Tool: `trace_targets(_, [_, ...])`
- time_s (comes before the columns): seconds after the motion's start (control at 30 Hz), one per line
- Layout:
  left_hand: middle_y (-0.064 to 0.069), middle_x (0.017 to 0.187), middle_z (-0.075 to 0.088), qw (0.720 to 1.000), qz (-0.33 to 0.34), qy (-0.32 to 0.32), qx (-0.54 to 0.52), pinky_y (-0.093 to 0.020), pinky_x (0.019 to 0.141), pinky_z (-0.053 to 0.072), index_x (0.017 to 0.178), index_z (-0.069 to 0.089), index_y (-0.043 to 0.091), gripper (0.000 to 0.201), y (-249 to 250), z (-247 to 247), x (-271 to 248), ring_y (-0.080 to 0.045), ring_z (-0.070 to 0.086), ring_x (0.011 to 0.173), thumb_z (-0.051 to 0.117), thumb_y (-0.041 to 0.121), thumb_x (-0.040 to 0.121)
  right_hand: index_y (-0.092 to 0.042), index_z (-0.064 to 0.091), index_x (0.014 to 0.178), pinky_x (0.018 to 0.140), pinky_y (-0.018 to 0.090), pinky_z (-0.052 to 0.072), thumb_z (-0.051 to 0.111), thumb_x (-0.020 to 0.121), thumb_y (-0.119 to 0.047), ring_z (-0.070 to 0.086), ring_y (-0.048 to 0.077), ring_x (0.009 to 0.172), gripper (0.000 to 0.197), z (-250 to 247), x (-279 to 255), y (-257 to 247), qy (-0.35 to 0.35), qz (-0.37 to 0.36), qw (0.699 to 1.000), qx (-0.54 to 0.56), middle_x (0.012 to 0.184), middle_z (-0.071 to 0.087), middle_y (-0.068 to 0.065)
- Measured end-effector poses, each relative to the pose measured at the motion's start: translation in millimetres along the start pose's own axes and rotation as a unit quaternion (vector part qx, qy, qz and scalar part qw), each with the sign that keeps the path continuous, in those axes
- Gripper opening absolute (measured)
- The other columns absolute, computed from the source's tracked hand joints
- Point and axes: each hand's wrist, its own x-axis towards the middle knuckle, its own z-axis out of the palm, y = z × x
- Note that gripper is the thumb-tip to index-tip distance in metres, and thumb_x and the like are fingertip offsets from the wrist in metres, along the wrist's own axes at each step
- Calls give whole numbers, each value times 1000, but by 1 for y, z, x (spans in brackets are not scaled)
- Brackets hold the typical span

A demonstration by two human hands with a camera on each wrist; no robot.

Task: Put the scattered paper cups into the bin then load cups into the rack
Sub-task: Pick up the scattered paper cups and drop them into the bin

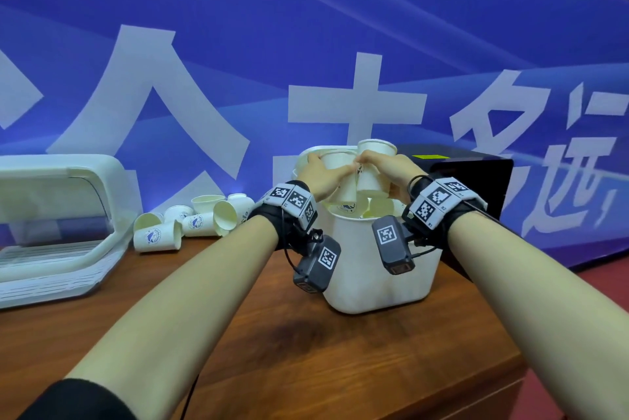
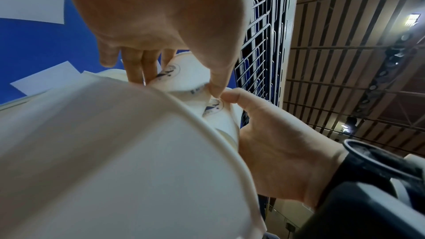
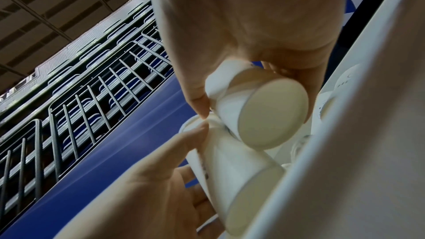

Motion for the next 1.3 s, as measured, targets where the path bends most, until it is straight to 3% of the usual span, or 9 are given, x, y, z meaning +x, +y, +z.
trace_targets(0.17, [3,102,69,996,-23,-23,77,-38,89,52,115,60,19,87,-11,1,9,-17,65,94,66,80,54,-15,58,91,91,38,53,71,75,-43,65,24,97,34,-2,-9,0,1,2,995,-95,106,67,7])
trace_targets(0.27, [-2,120,64,992,-48,-28,115,-42,95,49,129,52,22,127,-12,2,5,-22,60,109,54,98,27,-10,58,98,77,31,44,57,89,-44,57,25,90,34,-5,-15,1,-8,16,984,-178,100,58,7])
trace_targets(0.4, [-16,149,28,975,-68,-12,212,-44,107,34,146,24,17,118,-5,-1,-16,-30,29,136,56,84,54,-16,50,108,78,29,37,52,93,-45,50,23,92,33,-8,-23,3,-30,19,968,-247,103,52,6])
trace_targets(0.53, [-17,148,31,975,-68,-26,209,-45,111,31,147,21,15,105,-10,0,-11,-30,20,141,57,76,69,-14,52,128,81,26,34,46,98,-42,53,25,111,41,-10,-32,-1,-42,0,955,-294,117,53,6])
trace_targets(0.73, [-11,145,39,977,-67,-38,197,-44,105,40,149,18,14,129,-7,-3,-12,-31,37,133,53,88,49,-4,48,135,70,24,39,39,102,-27,48,27,128,41,-8,-37,-5,-63,-25,934,-351,140,50,12])
trace_targets(0.83, [-12,133,50,977,-60,-46,197,-44,98,46,148,18,7,109,-9,-4,-8,-32,46,125,54,76,71,1,50,131,87,26,44,37,103,-20,48,29,127,37,-8,-41,-7,-64,-30,930,-360,137,52,16])
trace_targets(0.93, [-10,137,48,978,-54,-36,200,-45,102,42,148,18,8,104,-11,-2,-4,-33,44,128,47,76,76,0,46,135,74,24,41,34,105,-19,46,29,129,38,-7,-40,-9,-57,-30,928,-367,140,49,16])
trace_targets(1.03, [-9,142,46,982,-47,-21,184,-48,107,36,148,22,12,107,-15,-1,0,-33,36,135,36,83,69,-4,45,138,95,29,38,41,103,-29,47,28,128,43,-4,-37,-8,-26,-23,929,-367,141,48,13])
trace_targets(1.3, [-15,130,57,984,-19,26,172,-44,104,37,131,49,6,65,-18,-19,12,-39,45,125,27,55,96,-11,54,132,93,30,42,59,88,-46,55,25,120,56,26,-4,-15,33,-41,969,-242,133,57,8])
